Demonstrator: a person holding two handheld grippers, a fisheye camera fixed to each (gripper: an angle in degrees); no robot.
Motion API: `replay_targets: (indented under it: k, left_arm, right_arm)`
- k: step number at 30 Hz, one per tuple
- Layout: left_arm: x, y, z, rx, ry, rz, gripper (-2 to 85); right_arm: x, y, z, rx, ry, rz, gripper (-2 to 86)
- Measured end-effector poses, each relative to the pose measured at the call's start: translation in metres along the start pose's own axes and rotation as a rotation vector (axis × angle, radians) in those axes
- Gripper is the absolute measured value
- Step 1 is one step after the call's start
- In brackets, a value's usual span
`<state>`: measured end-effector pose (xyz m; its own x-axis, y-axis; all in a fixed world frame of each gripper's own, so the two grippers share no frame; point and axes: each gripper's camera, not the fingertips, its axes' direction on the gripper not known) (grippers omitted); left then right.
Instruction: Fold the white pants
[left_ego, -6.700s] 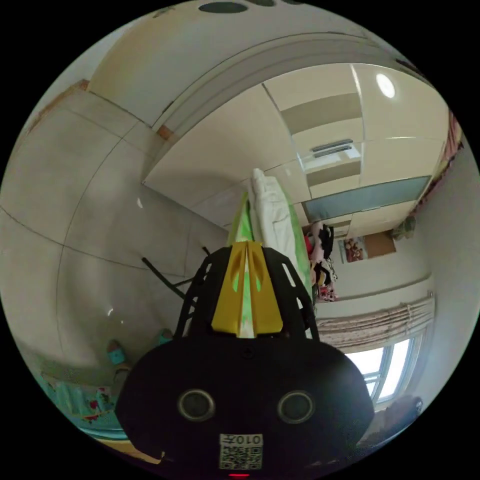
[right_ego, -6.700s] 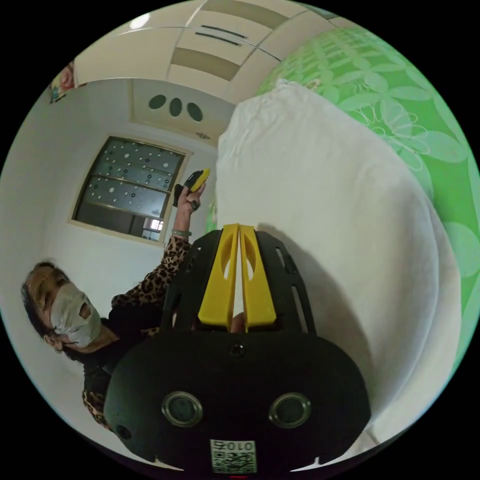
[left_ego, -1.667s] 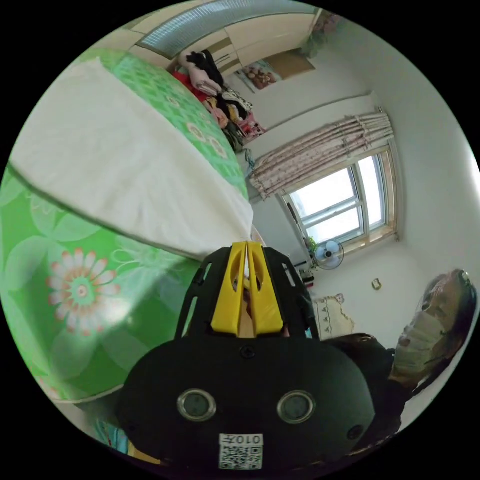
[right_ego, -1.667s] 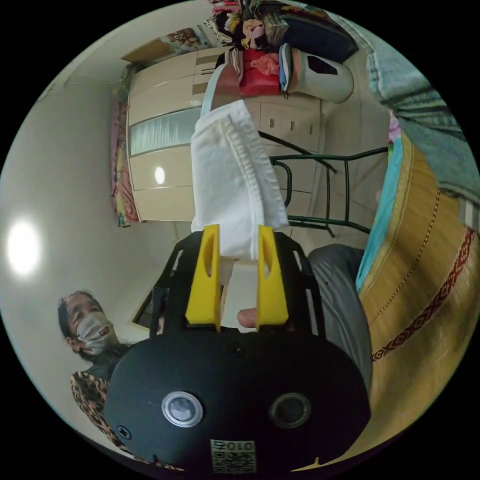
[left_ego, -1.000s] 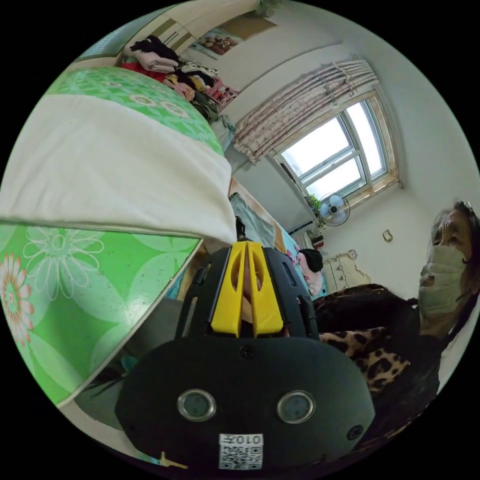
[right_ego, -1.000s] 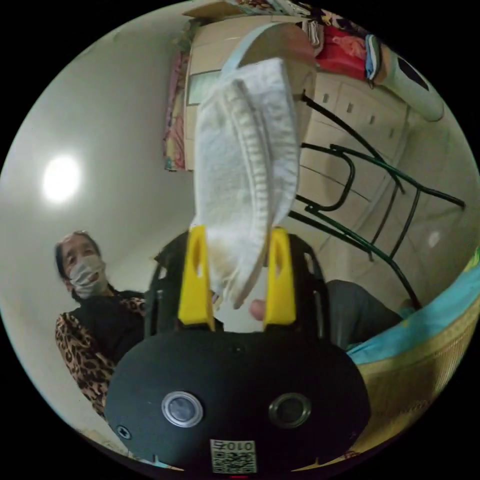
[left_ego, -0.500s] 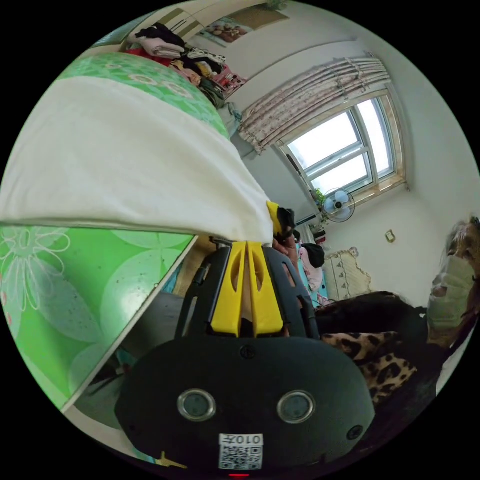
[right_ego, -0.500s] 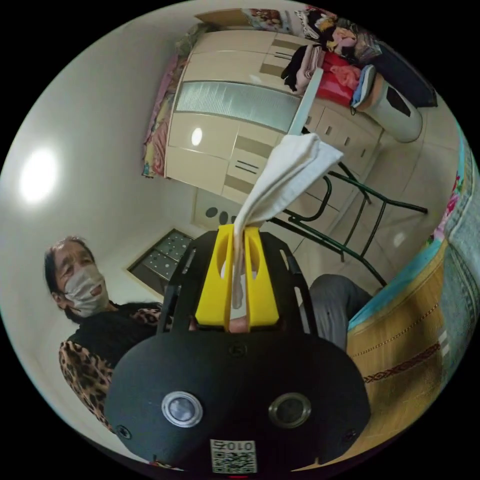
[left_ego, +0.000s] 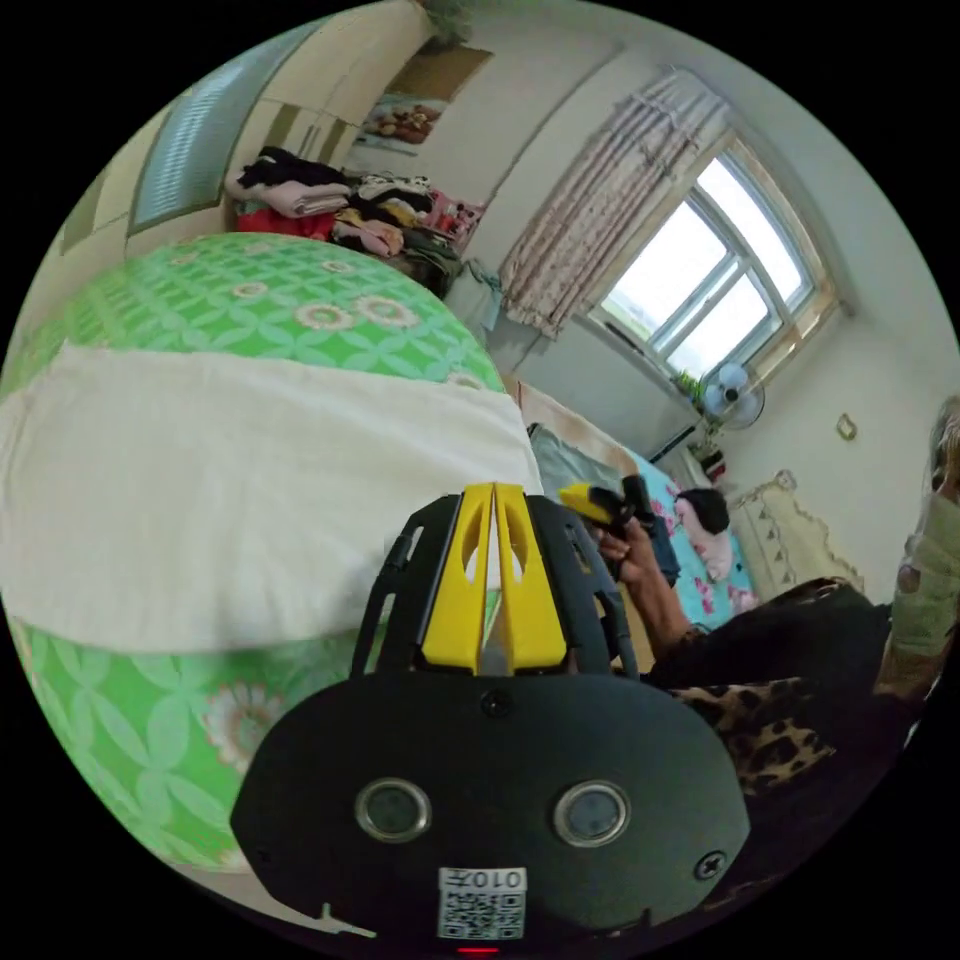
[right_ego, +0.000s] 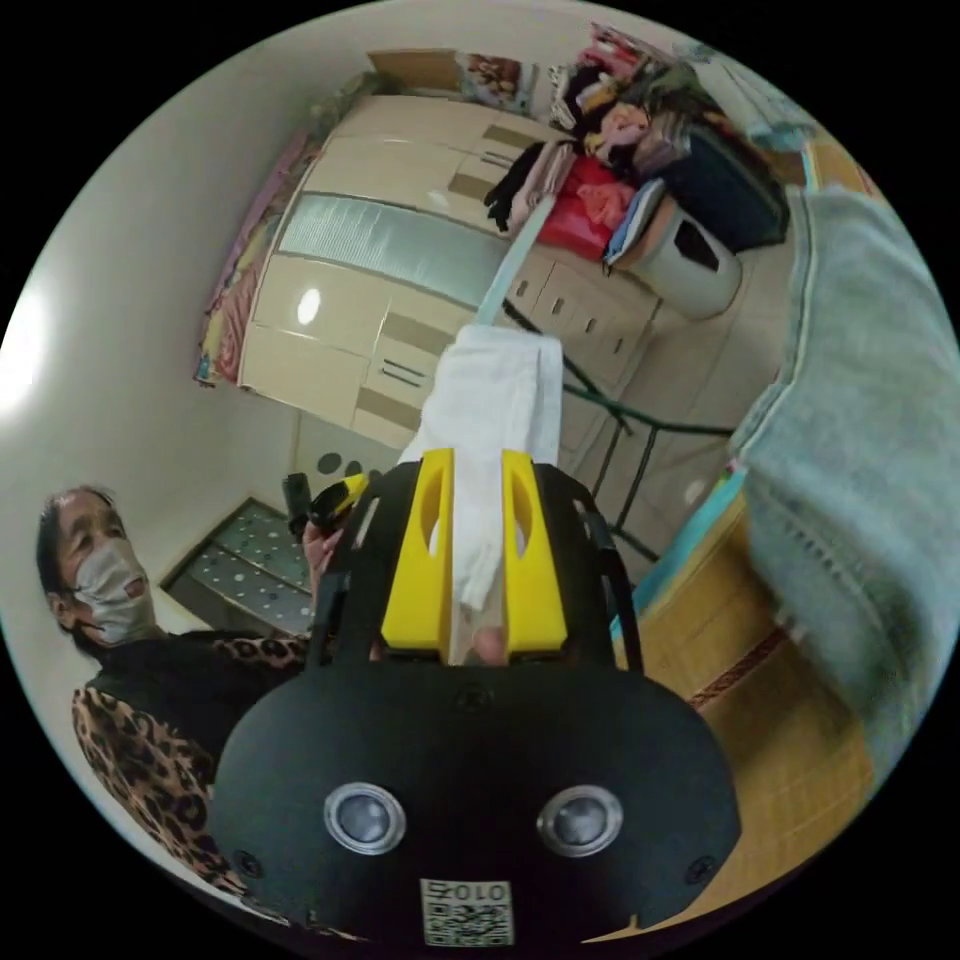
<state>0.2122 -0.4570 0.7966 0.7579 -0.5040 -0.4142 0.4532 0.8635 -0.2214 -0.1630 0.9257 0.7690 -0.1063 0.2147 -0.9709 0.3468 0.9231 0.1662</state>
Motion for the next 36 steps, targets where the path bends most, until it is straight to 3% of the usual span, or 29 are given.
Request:
replay_targets:
  k: [9,13,16,21,28,30,32,33,36]
  left_arm:
    - [0.024,-0.082,0.063,-0.148,0.015,0.107,-0.3]
    - [0.029,-0.099,0.074,-0.178,0.003,0.134,-0.3]
    - [0.028,-0.108,0.082,-0.196,0.003,0.131,-0.3]
    - [0.021,-0.116,0.092,-0.221,0.004,0.106,-0.3]
    - [0.015,-0.124,0.102,-0.252,-0.004,0.085,-0.3]
    - [0.018,-0.129,0.101,-0.260,0.008,0.088,-0.3]
    - [0.027,-0.134,0.098,-0.244,0.015,0.123,-0.3]
    - [0.033,-0.138,0.096,-0.231,0.010,0.143,-0.3]
    - [0.044,-0.146,0.100,-0.208,-0.029,0.197,-0.3]
  right_arm:
    - [0.006,-0.051,0.045,-0.044,0.045,-0.183,14.9]
    - [-0.024,-0.069,0.070,-0.104,0.253,-0.393,16.0]
    - [-0.032,-0.080,0.088,-0.186,0.298,-0.505,16.1]
    - [-0.021,-0.094,0.111,-0.290,0.228,-0.557,14.5]
    - [-0.012,-0.097,0.113,-0.371,0.160,-0.574,4.1]
    - [-0.025,-0.099,0.088,-0.321,0.088,-0.598,3.3]
    - [-0.048,-0.105,0.032,-0.150,0.002,-0.651,2.7]
    - [-0.053,-0.106,0.021,-0.118,0.014,-0.658,2.7]
    - [-0.049,-0.122,0.033,-0.177,0.291,-0.580,2.7]
